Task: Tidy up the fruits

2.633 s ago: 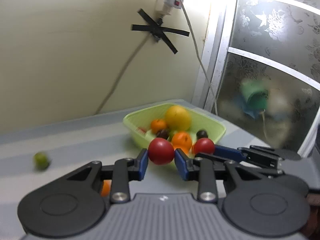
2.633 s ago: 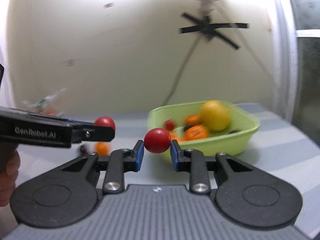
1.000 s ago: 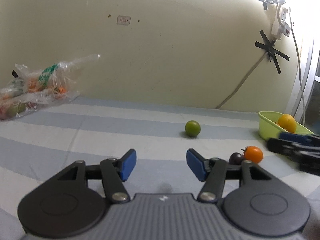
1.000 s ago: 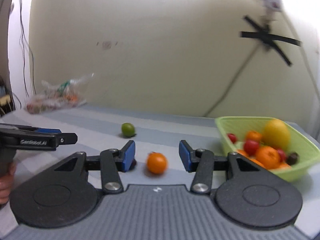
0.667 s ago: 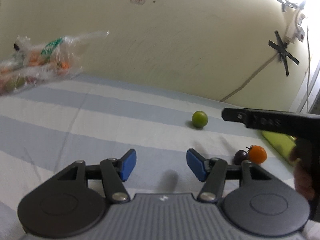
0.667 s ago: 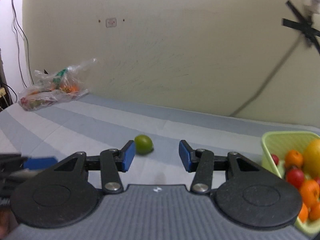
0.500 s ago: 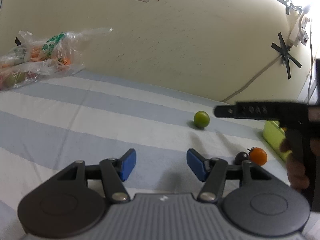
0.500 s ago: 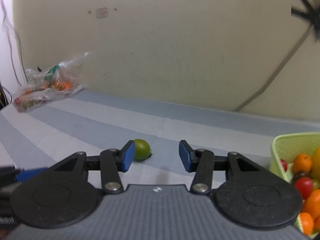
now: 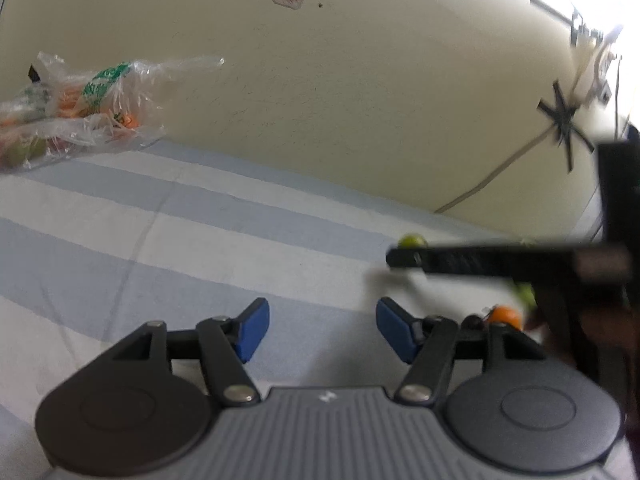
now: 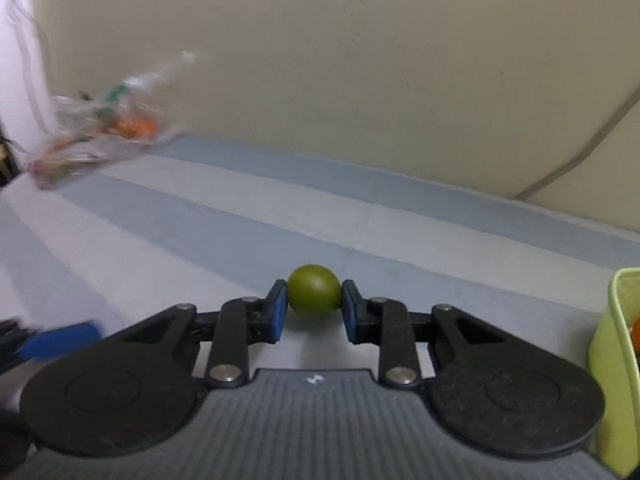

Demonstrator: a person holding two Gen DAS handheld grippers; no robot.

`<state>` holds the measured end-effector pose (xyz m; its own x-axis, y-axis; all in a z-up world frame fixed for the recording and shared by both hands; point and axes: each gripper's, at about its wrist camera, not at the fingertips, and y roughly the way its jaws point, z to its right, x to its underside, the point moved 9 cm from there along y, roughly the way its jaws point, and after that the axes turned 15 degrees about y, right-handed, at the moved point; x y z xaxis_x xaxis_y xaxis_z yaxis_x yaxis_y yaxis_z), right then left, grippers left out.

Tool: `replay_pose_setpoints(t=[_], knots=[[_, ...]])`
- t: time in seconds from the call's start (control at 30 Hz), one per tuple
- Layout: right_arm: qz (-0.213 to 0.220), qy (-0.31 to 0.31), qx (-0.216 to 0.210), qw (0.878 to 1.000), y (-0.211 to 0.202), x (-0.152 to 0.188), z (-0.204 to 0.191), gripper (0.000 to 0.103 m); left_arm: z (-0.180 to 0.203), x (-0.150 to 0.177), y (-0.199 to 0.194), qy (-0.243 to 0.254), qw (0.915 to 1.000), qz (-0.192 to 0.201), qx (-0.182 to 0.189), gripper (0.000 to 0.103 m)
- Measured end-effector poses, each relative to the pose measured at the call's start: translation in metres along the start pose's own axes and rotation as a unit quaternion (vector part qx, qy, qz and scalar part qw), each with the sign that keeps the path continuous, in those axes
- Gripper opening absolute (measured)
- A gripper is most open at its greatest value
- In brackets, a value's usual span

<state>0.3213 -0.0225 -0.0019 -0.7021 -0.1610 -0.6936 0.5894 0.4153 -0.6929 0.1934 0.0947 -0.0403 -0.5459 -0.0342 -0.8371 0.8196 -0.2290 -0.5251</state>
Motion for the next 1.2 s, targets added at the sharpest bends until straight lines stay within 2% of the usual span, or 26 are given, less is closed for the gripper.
replay_pose_setpoints(t=[0.13,0.27,0.3,0.4,0.43,0.47,0.6,0.67,0.77,0.83,0.93,1.03,1.07,1.13,1.17,1.2], knots=[[0.02,-0.056,-0.03,0.998,-0.046,0.037,-0.013,0.031,0.005,-0.005,-0.009,-0.024,0.9983,0.023,0.048,0.062],[0.023,-0.081,-0.048,0.995,-0.08,0.084,-0.02,0.031,0.033,-0.005,-0.014,0.0,0.9918,0.034,0.123,0.062],[0.026,-0.084,-0.051,0.995,-0.085,0.09,-0.021,0.032,0.04,-0.004,-0.015,0.014,0.9909,0.033,0.129,0.062],[0.032,-0.103,-0.045,0.993,-0.087,0.105,-0.024,0.036,0.057,0.0,-0.017,0.06,0.9879,0.034,0.139,0.062],[0.039,-0.105,-0.042,0.993,-0.088,0.107,-0.022,0.043,0.059,0.0,-0.017,0.067,0.9869,0.034,0.143,0.062],[0.04,-0.104,-0.04,0.993,-0.09,0.105,-0.015,0.054,0.062,0.002,-0.018,0.073,0.9859,0.035,0.146,0.062],[0.061,-0.061,-0.065,0.994,-0.113,0.098,0.005,0.053,0.07,0.002,-0.021,0.094,0.9825,0.039,0.156,0.062],[0.081,-0.037,-0.062,0.994,-0.124,0.092,0.021,0.052,0.075,0.004,-0.022,0.107,0.9806,0.035,0.161,0.062],[0.102,0.0,-0.033,0.994,-0.129,0.081,0.047,0.05,0.087,0.007,-0.025,0.138,0.9758,0.034,0.167,0.062],[0.105,0.021,-0.01,0.994,-0.125,0.073,0.062,0.043,0.094,0.01,-0.027,0.165,0.9723,0.035,0.162,0.062],[0.102,0.02,0.002,0.995,-0.11,0.065,0.069,0.043,0.101,0.017,-0.025,0.206,0.9675,0.025,0.145,0.06],[0.096,0.005,0.015,0.995,-0.095,0.067,0.069,0.043,0.105,0.021,-0.023,0.222,0.9633,0.014,0.151,0.059],[0.09,0.003,0.013,0.996,-0.09,0.068,0.068,0.043,0.104,0.022,-0.022,0.224,0.9627,0.009,0.151,0.057],[0.076,0.001,0.012,0.997,-0.08,0.068,0.069,0.042,0.102,0.025,-0.018,0.219,0.9627,-0.007,0.158,0.045],[0.073,0.0,0.016,0.997,-0.076,0.069,0.068,0.031,0.102,0.026,-0.017,0.215,0.9636,-0.011,0.158,0.04],[0.068,0.0,0.017,0.998,-0.074,0.07,0.068,0.032,0.1,0.025,-0.016,0.211,0.9647,-0.011,0.157,0.035]])
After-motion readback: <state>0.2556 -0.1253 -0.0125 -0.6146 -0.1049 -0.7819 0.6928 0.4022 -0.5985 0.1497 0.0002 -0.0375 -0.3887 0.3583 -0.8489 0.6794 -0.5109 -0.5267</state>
